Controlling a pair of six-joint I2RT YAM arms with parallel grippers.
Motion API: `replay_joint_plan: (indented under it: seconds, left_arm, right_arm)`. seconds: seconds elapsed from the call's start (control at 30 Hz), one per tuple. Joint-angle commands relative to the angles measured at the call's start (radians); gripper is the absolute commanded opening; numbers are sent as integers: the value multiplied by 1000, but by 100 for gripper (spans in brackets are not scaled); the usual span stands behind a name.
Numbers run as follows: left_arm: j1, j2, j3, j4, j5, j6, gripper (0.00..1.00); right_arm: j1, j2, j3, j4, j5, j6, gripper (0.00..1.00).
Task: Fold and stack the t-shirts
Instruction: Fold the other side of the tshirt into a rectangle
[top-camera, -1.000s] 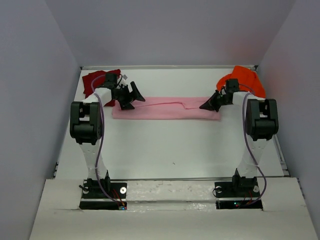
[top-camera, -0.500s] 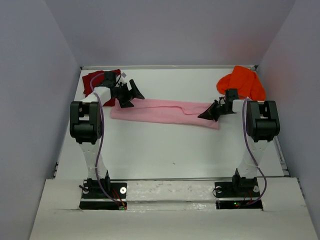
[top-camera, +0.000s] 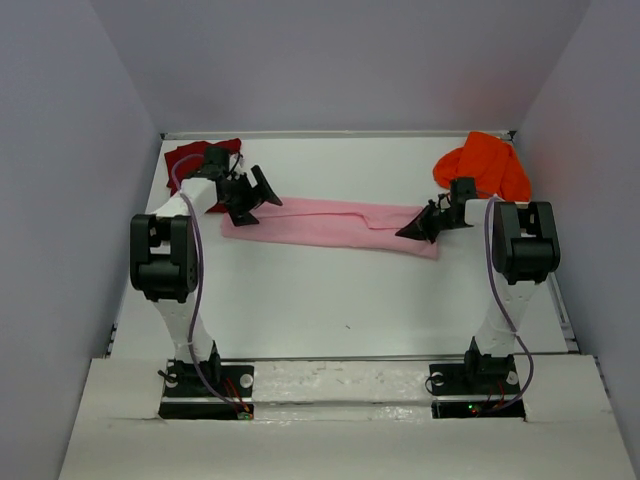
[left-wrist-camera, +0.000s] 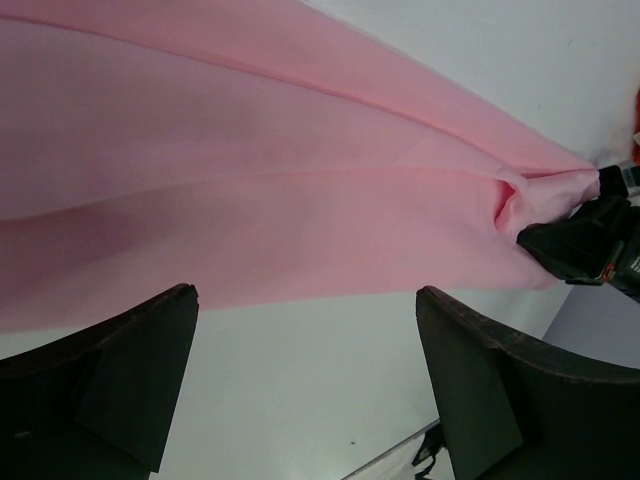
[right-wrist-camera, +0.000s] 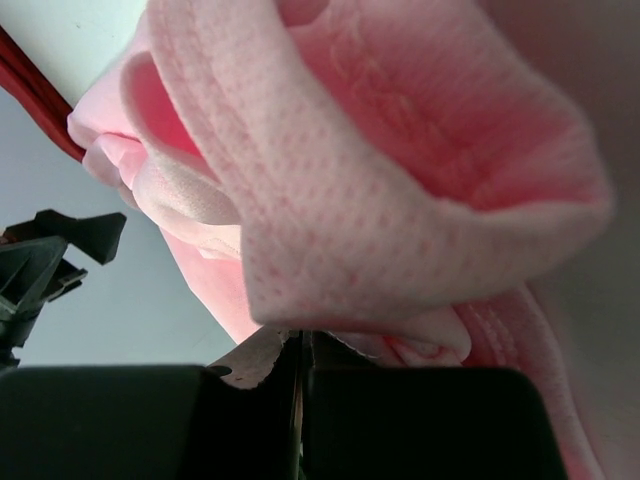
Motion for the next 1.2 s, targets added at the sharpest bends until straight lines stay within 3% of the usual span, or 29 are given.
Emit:
replay_joint_plan:
  seconds: [0.0, 0.23, 0.4, 0.7, 1.17]
  left_arm:
    - [7, -129, -68, -4, -43, -125, 99]
    - [5, -268, -293, 227, -84, -339, 99]
    - [5, -287, -424, 373, -89, -484, 99]
    - [14, -227, -416, 589, -121, -590, 99]
    - [14, -154, -335, 585, -124, -600, 99]
  right_arm:
    - [4, 10, 1, -51, 117, -50, 0]
    - [4, 10, 4, -56, 115, -59, 0]
    - [4, 12, 7, -56, 111, -67, 0]
    - [4, 9, 13, -62, 106, -82, 0]
    - [4, 27, 36, -73, 106, -95, 0]
